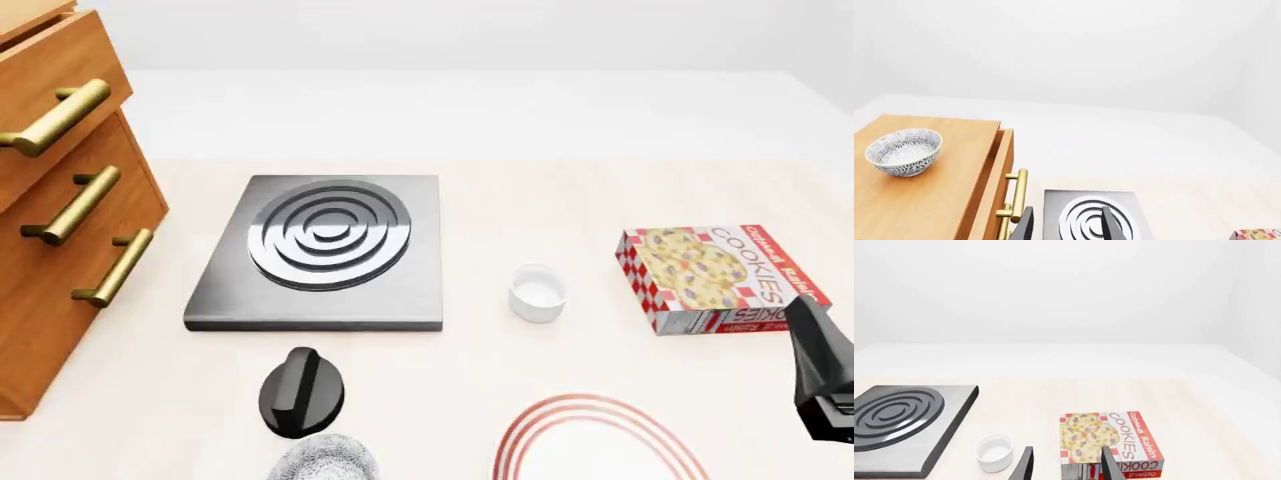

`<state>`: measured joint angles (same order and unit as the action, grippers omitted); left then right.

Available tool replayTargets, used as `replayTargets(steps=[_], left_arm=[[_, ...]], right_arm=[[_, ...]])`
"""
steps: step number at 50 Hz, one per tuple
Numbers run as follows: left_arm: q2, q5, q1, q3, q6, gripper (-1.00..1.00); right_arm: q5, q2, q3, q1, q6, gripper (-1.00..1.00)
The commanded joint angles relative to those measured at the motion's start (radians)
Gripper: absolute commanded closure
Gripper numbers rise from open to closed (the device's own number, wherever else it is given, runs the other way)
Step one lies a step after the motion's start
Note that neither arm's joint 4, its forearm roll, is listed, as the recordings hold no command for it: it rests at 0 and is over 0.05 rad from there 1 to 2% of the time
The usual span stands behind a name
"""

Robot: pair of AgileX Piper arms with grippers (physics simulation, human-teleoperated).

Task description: Pick the akita bowl on the wooden cabinet and place it on the plate.

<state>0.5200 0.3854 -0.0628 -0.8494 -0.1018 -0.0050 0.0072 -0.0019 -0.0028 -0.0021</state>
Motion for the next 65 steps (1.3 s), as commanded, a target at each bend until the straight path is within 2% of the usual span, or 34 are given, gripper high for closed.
replayTargets(steps=[1, 24, 33, 39, 65], left_arm=[[0.054, 0.072, 0.044, -0.108, -0.008, -1.0], [0.107, 0.156, 0.167, -0.281, -0.029, -1.0], [0.151, 0.158, 0.23, -0.307, -0.086, -1.0], [0.157, 0.162, 0.25, -0.322, -0.093, -1.0], [0.255, 0.114, 0.438, -0.391, -0.15, -1.0]], right_arm=[[0.0, 0.0, 0.0, 0.0, 0.0, -1.0], [0.0, 0.0, 0.0, 0.0, 0.0, -1.0], [0.0, 0.0, 0.0, 0.0, 0.0, -1.0], [0.0, 0.0, 0.0, 0.0, 0.0, -1.0], [0.0, 0.0, 0.0, 0.0, 0.0, -1.0]])
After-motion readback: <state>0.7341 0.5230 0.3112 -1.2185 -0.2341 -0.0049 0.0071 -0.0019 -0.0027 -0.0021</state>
